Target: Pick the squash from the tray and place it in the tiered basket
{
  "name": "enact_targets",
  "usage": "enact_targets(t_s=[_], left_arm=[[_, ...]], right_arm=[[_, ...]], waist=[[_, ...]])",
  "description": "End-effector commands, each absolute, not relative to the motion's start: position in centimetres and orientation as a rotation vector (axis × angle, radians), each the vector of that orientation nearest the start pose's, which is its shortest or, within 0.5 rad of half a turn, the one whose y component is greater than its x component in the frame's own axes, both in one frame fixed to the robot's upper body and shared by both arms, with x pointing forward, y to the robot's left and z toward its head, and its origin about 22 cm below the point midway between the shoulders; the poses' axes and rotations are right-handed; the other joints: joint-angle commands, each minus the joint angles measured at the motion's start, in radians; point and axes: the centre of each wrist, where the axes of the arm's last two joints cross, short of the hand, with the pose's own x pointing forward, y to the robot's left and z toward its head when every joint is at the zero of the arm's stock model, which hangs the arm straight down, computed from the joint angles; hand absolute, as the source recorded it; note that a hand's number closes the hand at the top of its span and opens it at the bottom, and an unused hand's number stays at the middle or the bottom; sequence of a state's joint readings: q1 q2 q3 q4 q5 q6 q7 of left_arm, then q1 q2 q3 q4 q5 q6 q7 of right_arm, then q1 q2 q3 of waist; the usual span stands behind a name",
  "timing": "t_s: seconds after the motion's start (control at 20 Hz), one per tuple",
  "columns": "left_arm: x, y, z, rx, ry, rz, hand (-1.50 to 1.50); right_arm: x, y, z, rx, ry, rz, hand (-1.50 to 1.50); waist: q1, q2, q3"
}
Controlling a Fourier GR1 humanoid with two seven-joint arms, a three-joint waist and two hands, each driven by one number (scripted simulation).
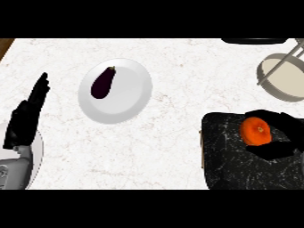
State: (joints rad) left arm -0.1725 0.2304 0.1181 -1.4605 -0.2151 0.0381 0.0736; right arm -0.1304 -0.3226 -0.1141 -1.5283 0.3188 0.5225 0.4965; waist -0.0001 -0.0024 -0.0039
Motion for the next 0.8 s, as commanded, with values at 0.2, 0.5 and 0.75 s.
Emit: enact_targets(t_s=[0.2, 0.5, 0.75], left_arm=[[26.6, 29.9, 1.9, 0.450, -1.526, -0.235, 0.00], [27.8, 28.5, 3.7, 0.432, -1.533, -0.228, 0.00], [27.5, 28.8, 4.0, 0.442, -1.538, -0.228, 0.00]], right_arm=[[25.1, -31.1, 3.2, -0.421, -0.996, 0.886, 1.50], [26.6, -31.0, 6.7, -0.333, -1.043, 0.695, 1.50], [23.7, -30.6, 9.1, -0.353, -1.167, 0.734, 1.50]], waist=[[0.000, 0.002, 0.004], [-0.001, 0.001, 0.004], [-0.006, 0.000, 0.004]])
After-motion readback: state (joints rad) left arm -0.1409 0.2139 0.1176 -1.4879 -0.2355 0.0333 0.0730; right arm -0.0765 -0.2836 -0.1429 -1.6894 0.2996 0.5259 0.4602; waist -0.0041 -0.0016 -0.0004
